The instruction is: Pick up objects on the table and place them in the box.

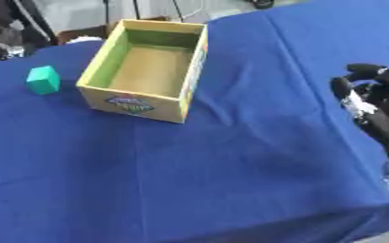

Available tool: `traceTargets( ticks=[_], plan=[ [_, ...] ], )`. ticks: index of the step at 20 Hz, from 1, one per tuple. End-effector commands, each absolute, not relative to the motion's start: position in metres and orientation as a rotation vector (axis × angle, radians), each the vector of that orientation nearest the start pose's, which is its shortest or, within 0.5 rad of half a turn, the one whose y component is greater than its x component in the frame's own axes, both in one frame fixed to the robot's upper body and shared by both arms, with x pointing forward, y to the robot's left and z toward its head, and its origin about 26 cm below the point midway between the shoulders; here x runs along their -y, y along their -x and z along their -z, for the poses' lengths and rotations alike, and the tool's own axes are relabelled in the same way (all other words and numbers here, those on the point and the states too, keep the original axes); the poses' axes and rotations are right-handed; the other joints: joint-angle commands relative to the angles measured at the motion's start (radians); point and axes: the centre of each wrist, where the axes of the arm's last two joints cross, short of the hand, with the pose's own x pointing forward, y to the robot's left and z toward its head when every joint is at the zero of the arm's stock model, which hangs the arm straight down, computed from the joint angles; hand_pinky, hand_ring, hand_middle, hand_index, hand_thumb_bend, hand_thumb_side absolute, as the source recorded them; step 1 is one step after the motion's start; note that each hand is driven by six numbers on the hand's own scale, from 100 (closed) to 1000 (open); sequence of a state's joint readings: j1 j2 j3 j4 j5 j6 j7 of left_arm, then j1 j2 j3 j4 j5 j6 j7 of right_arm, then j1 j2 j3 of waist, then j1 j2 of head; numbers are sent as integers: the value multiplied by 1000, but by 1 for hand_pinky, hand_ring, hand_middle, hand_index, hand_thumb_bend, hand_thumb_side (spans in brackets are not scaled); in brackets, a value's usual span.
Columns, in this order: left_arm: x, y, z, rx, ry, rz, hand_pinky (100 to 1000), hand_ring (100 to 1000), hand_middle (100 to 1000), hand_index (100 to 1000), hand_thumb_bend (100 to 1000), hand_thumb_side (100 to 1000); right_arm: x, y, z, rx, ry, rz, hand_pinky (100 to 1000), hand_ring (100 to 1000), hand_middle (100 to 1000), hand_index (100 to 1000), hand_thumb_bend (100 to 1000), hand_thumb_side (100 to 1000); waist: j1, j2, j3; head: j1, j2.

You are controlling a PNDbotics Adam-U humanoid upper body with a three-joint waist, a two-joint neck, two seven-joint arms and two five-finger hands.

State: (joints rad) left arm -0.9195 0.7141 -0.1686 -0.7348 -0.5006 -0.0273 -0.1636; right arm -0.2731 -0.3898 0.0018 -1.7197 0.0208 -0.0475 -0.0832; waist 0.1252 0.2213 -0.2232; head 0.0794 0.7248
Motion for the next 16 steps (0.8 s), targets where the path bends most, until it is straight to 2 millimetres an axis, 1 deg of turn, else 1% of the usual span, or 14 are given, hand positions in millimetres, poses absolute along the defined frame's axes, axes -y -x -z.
traceTargets(
  ticks=[1,4,9,10,13,16],
  plan=[
    [-430,-455,-205,1318,-1033,923,770,816,777,853,764,397,298,-332,-146,2059,335,-349,479,492,600,751,606,599,-5,-11,-4,5,-16],
    [-431,-456,-200,1300,-1059,947,770,816,774,853,753,404,298,-332,-146,2060,335,-347,479,491,600,752,606,598,-6,-5,-10,6,-19],
    [-430,-457,-199,1275,-1105,991,770,816,774,853,753,404,298,-332,-146,2060,336,-344,479,491,600,752,606,598,-7,-3,-10,5,-19],
    [-429,-457,-198,1270,-1112,1003,770,818,763,846,706,374,298,-332,-146,2060,335,-344,479,491,598,752,607,596,-8,-1,-12,6,-21],
    [-424,-459,-195,1262,-1113,1052,775,820,759,845,700,369,296,-332,-147,2065,330,-346,479,490,598,752,607,595,-9,12,-24,10,-32],
    [-422,-460,-194,1251,-1125,1095,780,818,748,839,683,354,296,-332,-147,2067,329,-347,479,490,598,752,607,593,-8,18,-29,10,-34]
  ],
)
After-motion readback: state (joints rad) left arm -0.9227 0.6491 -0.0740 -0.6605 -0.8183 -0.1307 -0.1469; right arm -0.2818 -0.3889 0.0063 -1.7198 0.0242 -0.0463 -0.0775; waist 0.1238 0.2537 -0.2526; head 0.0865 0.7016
